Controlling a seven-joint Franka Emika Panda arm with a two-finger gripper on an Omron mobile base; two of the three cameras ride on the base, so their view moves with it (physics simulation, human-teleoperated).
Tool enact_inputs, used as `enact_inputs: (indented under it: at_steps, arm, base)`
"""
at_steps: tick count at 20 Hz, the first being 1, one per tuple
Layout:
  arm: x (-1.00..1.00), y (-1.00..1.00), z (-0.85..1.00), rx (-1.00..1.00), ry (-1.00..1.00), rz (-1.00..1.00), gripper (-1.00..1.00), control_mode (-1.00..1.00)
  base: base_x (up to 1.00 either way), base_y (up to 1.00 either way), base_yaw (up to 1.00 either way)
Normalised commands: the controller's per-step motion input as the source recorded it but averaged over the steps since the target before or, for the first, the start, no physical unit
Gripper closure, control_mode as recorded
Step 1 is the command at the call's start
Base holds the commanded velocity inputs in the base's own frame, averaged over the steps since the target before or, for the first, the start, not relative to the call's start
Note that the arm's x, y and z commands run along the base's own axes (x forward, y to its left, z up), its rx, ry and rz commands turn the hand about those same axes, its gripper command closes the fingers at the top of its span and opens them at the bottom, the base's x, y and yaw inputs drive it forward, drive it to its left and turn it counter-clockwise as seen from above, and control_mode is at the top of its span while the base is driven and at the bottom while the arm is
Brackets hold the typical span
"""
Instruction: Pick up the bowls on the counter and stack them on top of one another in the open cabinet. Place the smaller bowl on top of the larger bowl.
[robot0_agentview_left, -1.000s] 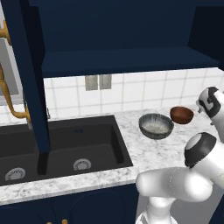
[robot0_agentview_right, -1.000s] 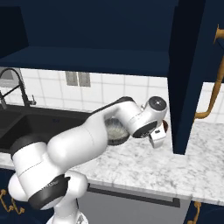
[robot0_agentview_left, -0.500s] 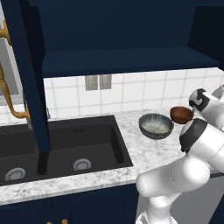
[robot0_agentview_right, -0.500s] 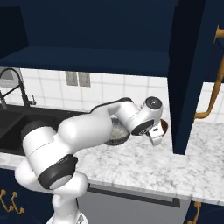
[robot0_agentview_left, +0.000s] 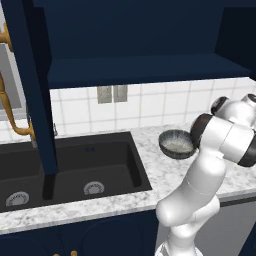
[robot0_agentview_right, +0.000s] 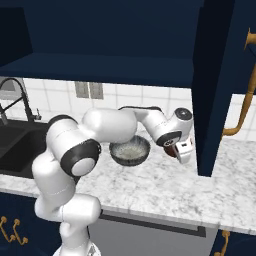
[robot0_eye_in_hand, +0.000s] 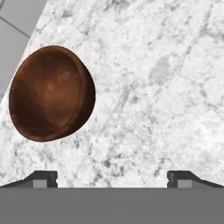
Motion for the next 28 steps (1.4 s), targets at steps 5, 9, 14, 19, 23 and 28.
enact_inputs:
  at_steps: [5, 9, 14, 19, 23, 28]
  arm:
    - [0.11, -0.13, -0.35, 0.00, 0.05, -0.01, -1.00, -1.00]
    - [0.25, 0.00, -0.42, 0.04, 0.04, 0.00, -1.00, -1.00]
    - [0.35, 0.00, -0.26, 0.06, 0.00, 0.00, -1.00, -1.00]
    - [0.42, 0.00, -0.27, 0.01, 0.03, -0.01, -1.00, -1.00]
    - [0.40, 0.00, -0.25, 0.00, 0.03, -0.01, -1.00, -1.00]
    - [0.37, 0.00, -0.23, 0.00, 0.01, -0.01, -1.00, -1.00]
  base:
    - [0.00, 0.00, 0.00]
    - [0.00, 0.00, 0.00]
    - [0.00, 0.00, 0.00]
    - [0.00, 0.00, 0.00]
    - [0.00, 0.00, 0.00]
    - [0.00, 0.00, 0.00]
